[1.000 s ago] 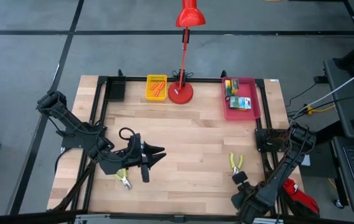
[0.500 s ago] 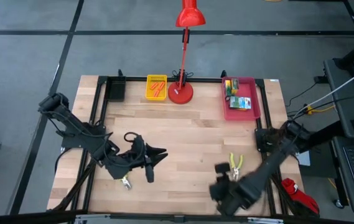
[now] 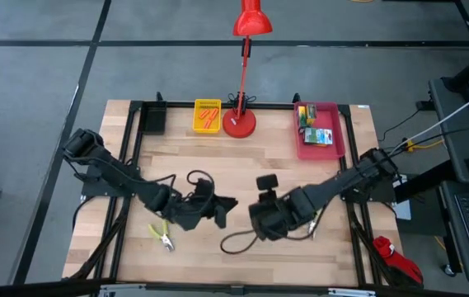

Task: Pick & Place School Supplies
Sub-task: Put the orange eraser into the yellow bin

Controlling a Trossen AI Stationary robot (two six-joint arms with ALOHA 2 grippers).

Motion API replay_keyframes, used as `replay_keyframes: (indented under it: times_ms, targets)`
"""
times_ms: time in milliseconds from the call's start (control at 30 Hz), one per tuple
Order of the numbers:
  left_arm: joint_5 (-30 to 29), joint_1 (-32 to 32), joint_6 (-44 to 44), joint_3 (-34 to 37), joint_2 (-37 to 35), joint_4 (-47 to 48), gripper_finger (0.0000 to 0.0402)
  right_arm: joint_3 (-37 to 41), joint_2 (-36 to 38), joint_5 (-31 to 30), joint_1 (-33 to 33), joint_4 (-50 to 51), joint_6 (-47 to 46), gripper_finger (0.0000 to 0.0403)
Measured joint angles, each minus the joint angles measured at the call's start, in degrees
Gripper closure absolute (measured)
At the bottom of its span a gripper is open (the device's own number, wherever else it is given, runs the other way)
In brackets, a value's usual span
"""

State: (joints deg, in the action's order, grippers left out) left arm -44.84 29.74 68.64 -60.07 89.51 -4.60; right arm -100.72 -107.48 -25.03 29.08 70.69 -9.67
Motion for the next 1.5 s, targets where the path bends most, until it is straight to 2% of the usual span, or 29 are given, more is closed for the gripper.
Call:
replay_keyframes:
  times_ms: [167, 367, 600, 1500]
  targets:
    - [-0.1, -3.9, 0.3, 0.0, -0.3, -1.7, 0.0320, -4.3, 0.0, -0.7, -3.2, 1.9, 4.5, 0.0314]
    - [8.7, -8.8, -2.2, 0.0, -0.5, -4.7, 0.0320, -6.6, 0.0, -1.1, -5.4, 2.8, 8.1, 0.0314]
    - [11.6, -10.1, -3.3, 0.0, -0.5, -4.7, 0.0320, -6.6, 0.0, -1.1, -6.5, 3.2, 9.3, 0.0314]
    - [12.3, -10.5, -4.5, 0.0, -0.5, -4.5, 0.0321, -6.5, 0.0, -2.4, -7.0, -0.9, 10.3, 0.0314]
